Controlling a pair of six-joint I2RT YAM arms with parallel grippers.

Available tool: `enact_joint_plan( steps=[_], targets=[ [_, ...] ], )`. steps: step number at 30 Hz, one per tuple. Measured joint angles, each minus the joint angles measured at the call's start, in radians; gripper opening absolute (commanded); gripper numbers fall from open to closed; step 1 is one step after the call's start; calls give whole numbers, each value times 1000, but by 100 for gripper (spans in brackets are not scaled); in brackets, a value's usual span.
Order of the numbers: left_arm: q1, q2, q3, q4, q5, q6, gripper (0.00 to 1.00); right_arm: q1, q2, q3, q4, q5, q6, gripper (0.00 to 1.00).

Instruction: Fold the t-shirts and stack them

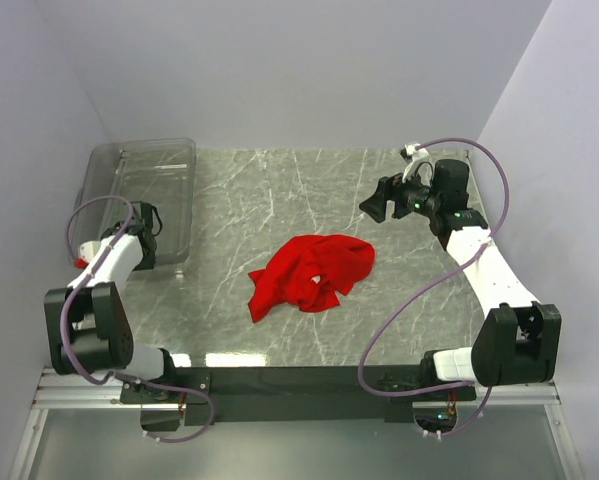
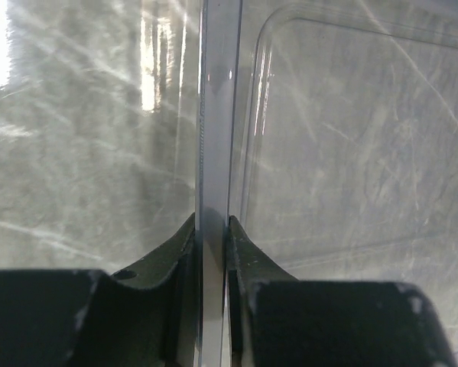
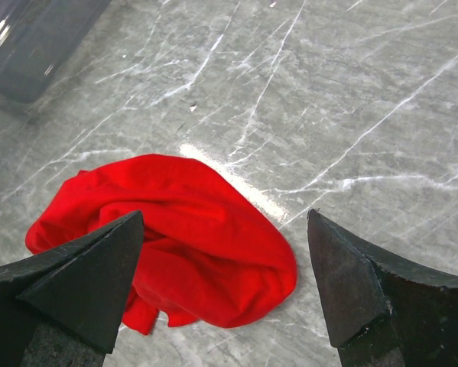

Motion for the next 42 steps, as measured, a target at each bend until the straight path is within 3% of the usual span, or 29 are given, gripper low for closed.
enact_joint_plan(
  steps=[1,3,5,6,9,12,18,23,26,29,33,39,42],
  targets=[
    [0,15,10,4,-3,9,6,0,0,0,0,0,0,93],
    [0,45,37,8,-9,26,24,-1,0,0,0,0,0,93],
    [0,72,61,8,-12,41,44,-3,0,0,0,0,0,93],
    [2,85,72,8,-12,49,61,-3,0,0,0,0,-1,93],
    [5,100,92,7,-6,78,81,-5,0,0,-1,-2,-10,93],
    [6,79,105,2,18,124,92,-6,0,0,-6,-19,-38,93],
    [6,-78,112,-55,71,256,100,-6,-1,0,-57,-109,-194,93],
    [4,-286,101,-65,146,427,99,3,0,-2,-198,-198,-522,93],
    [0,-434,42,16,246,576,99,27,10,-3,-318,-207,-764,91],
    [-17,-512,-10,111,384,711,99,73,34,-10,-391,-206,-894,85],
    [-147,-415,14,230,529,863,98,161,50,-48,-388,-158,-895,80],
    [-373,-139,114,317,666,1035,98,248,48,-151,-228,-29,-701,77],
    [-460,-67,153,337,704,1108,98,252,48,-172,-180,4,-657,68]
  ],
)
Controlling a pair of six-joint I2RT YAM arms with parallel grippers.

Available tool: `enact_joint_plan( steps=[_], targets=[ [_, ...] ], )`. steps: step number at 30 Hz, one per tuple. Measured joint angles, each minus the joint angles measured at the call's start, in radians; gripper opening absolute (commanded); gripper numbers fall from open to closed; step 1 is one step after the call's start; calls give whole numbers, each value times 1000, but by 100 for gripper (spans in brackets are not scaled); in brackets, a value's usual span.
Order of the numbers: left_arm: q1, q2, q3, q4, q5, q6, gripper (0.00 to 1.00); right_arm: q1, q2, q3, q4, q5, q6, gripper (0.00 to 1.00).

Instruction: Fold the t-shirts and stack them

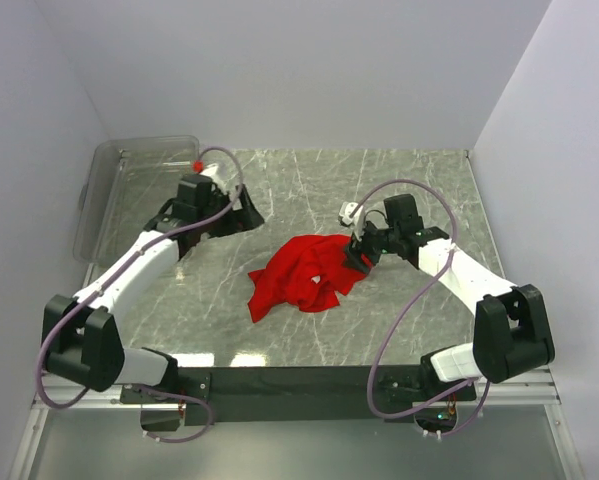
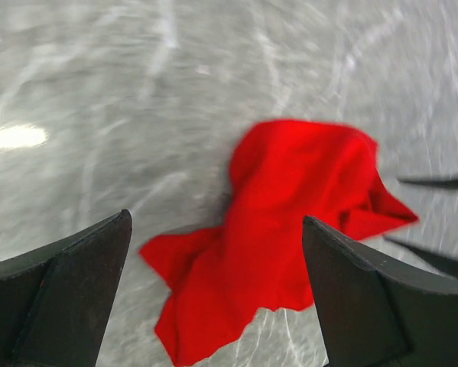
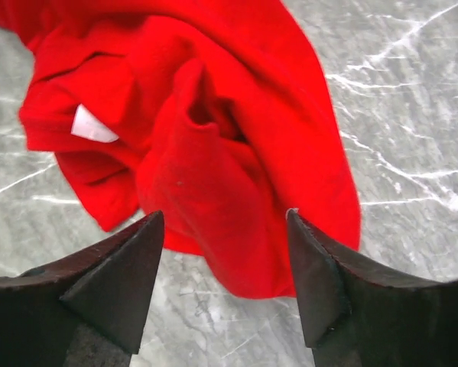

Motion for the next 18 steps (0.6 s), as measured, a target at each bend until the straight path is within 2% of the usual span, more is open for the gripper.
enact_joint_plan(
  steps=[3,4,6,7,8,9,13,18],
  targets=[
    [-58,39,32,20,19,45,98,8,2,-4,29,16,23,48],
    [-73,52,39,29,21,58,98,11,2,-4,35,18,32,36],
    [-102,73,48,44,20,70,98,13,12,3,45,19,54,24],
    [-110,80,48,51,20,74,98,13,18,10,45,20,65,9],
    [-118,87,48,56,19,77,98,13,27,19,45,20,71,3],
    [-125,92,48,56,18,78,98,13,35,31,44,20,79,0],
    [-134,90,44,65,6,78,99,13,47,101,23,15,114,0],
    [-134,52,6,76,-27,86,99,10,56,283,29,15,201,0]
  ],
)
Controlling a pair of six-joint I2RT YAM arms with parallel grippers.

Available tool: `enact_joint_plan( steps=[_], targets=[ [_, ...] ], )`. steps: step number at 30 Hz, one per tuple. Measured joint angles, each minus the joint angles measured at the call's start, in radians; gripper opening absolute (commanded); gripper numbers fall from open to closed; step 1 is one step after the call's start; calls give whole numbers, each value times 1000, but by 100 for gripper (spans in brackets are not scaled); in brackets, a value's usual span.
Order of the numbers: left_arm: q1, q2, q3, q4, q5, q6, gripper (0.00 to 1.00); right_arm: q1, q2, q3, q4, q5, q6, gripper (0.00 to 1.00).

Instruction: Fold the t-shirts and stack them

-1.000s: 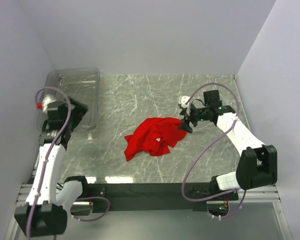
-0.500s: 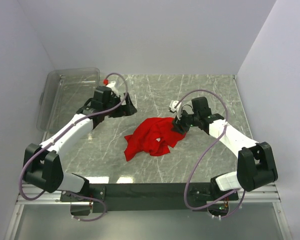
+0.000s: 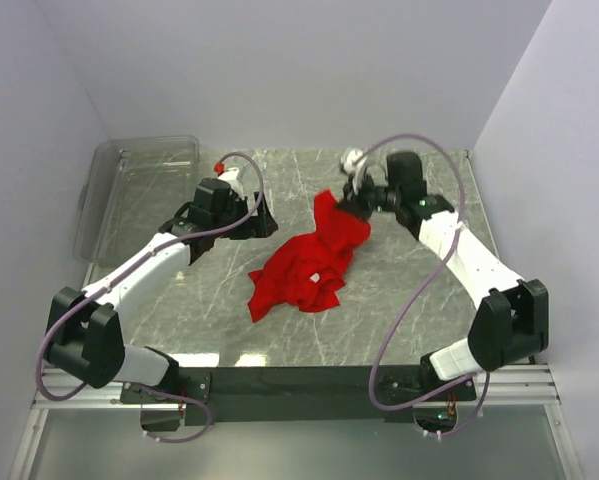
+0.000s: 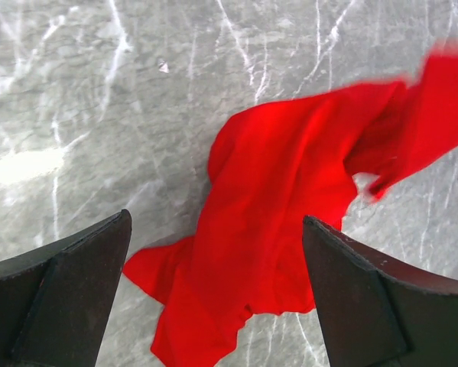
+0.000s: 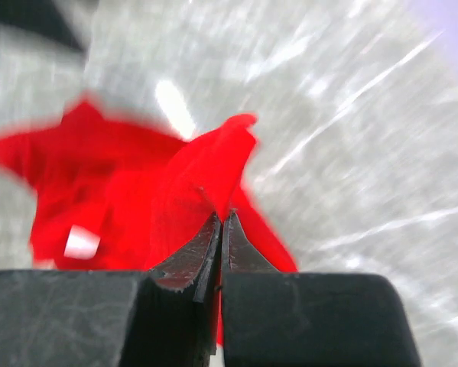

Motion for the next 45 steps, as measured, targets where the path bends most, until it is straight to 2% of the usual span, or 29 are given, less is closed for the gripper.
enact_joint_plan(
  steps=[4,8,12,13,15,18,20,23,26,31,34,36,37,40,45],
  targets=[
    [0,-38,-21,2,-24,3,99,-2,74,193,51,8,55,0],
    [0,-84,-48,9,-50,4,99,3,230,396,111,55,146,0],
    [0,-119,-67,12,-61,7,99,23,431,606,152,192,303,0],
    [0,-124,-71,14,-61,7,99,32,483,660,155,238,352,36],
    [0,-128,-73,18,-60,7,99,57,596,796,139,347,443,91],
    [0,-124,-73,37,-49,3,99,97,758,1037,71,442,484,93],
    [-1,-107,-69,62,-31,-6,99,111,806,1107,39,471,502,93],
    [-8,-40,-39,102,4,-31,98,93,737,967,33,421,511,89],
    [-35,66,32,119,39,-51,98,-16,583,712,27,222,447,81],
    [-116,306,260,60,73,-59,92,-200,344,437,-26,59,309,78],
    [-170,431,392,-12,61,-67,88,-213,186,258,-39,6,267,75],
    [-206,493,459,-73,33,-74,83,-200,120,179,-51,-23,250,75],
    [-223,520,492,-109,13,-79,77,-194,93,138,-52,-35,244,75],
    [-267,572,555,-190,-46,-99,72,-192,58,54,-64,-60,235,75],
    [-309,603,608,-289,-137,-136,71,-240,58,0,-83,-72,237,75]
  ],
)
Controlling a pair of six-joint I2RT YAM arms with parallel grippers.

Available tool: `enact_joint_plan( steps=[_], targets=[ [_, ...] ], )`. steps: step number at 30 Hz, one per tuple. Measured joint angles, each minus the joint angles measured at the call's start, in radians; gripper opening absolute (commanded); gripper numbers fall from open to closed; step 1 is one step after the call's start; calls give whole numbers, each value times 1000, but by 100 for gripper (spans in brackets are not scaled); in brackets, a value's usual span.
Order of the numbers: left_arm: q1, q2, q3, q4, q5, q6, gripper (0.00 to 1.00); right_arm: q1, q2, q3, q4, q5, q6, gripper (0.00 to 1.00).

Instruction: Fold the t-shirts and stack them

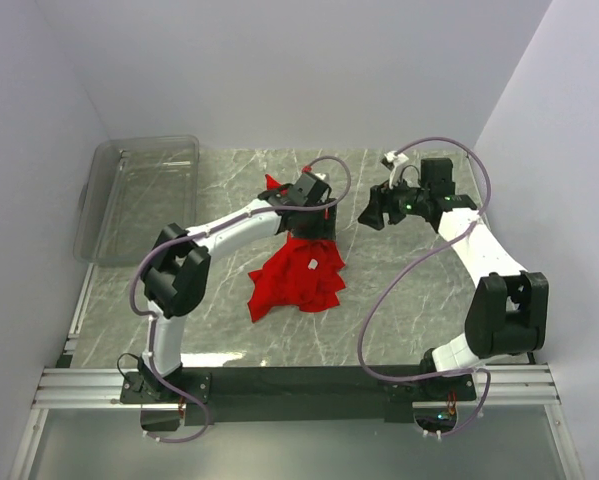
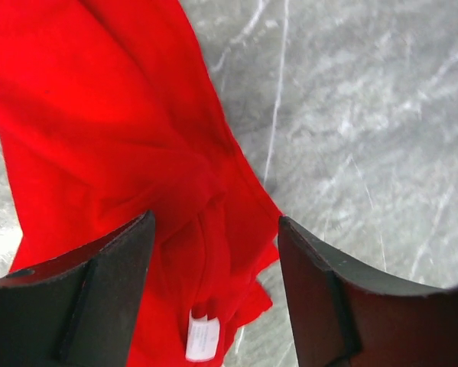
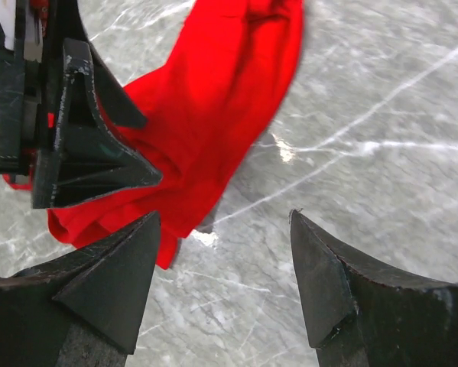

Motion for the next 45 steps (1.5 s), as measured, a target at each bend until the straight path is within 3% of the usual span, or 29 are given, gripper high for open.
enact_joint_plan(
  steps=[4,9,19,28,32,37,45],
  targets=[
    [-25,51,78,-49,-81,-10,69,-42,-9,-7,9,-11,11,75],
    [-57,122,145,-115,-190,-15,56,-72,-40,-32,15,-24,18,75],
    [-64,162,165,-184,-380,-1,1,-96,-78,-81,14,-46,28,75],
    [-26,26,45,-156,-421,0,1,-96,-94,-97,-11,-70,-9,75],
    [65,-143,-86,-88,-341,5,4,-95,-94,-97,-26,-81,-36,75],
    [207,-315,-221,35,-187,13,1,-83,-89,-97,-55,-85,-87,75],
    [410,-357,-314,50,-145,35,1,-12,-37,-96,-87,-78,-139,75]
  ],
)
